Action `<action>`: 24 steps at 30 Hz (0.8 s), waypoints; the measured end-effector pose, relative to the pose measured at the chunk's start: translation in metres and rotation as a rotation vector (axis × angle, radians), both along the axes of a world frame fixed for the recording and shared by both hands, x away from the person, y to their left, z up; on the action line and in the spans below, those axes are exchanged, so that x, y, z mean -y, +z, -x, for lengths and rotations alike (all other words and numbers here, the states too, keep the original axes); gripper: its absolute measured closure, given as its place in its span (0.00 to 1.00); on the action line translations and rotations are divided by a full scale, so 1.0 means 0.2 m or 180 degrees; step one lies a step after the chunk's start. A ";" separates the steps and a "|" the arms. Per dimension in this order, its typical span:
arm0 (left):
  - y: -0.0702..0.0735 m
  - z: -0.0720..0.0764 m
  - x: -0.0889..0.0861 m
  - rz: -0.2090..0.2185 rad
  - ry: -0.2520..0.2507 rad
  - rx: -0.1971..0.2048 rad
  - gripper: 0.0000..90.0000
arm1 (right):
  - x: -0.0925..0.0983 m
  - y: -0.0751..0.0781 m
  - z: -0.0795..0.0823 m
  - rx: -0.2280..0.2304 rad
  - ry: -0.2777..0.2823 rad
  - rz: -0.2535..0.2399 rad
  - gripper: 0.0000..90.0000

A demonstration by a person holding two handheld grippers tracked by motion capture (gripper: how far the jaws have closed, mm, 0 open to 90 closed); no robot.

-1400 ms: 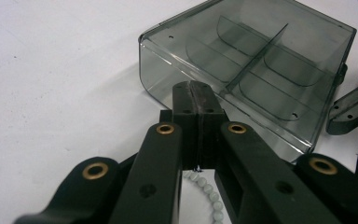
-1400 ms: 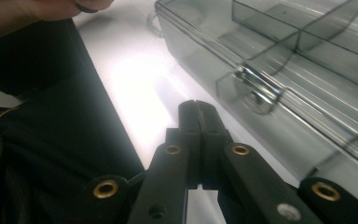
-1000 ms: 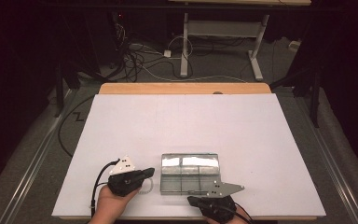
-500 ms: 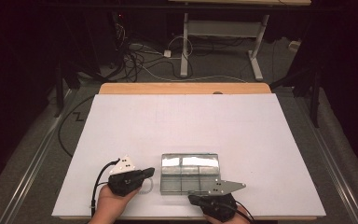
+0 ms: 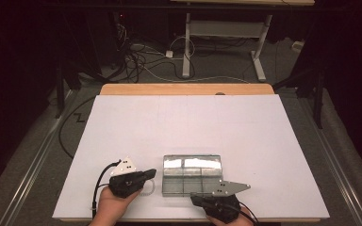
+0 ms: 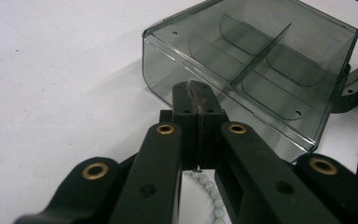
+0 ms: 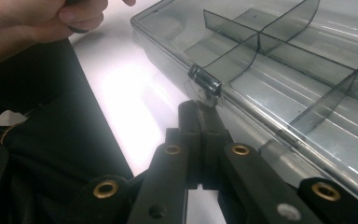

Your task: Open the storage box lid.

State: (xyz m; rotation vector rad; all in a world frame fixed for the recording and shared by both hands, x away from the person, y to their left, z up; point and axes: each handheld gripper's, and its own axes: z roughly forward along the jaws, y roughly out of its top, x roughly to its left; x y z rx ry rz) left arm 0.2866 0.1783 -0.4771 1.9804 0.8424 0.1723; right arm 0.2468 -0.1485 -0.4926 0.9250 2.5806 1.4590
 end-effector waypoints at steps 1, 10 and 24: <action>0.00 0.00 0.00 -0.0003 -0.0002 0.0003 0.97 | 0.00 0.00 0.00 0.0001 0.0000 -0.0001 1.00; 0.00 0.00 0.00 -0.0014 0.0018 0.0014 0.97 | 0.00 0.00 0.00 0.0003 0.0007 -0.0003 1.00; 0.01 -0.01 0.00 -0.0013 0.0010 0.0027 0.97 | 0.00 -0.01 -0.01 -0.0010 0.0007 -0.0007 1.00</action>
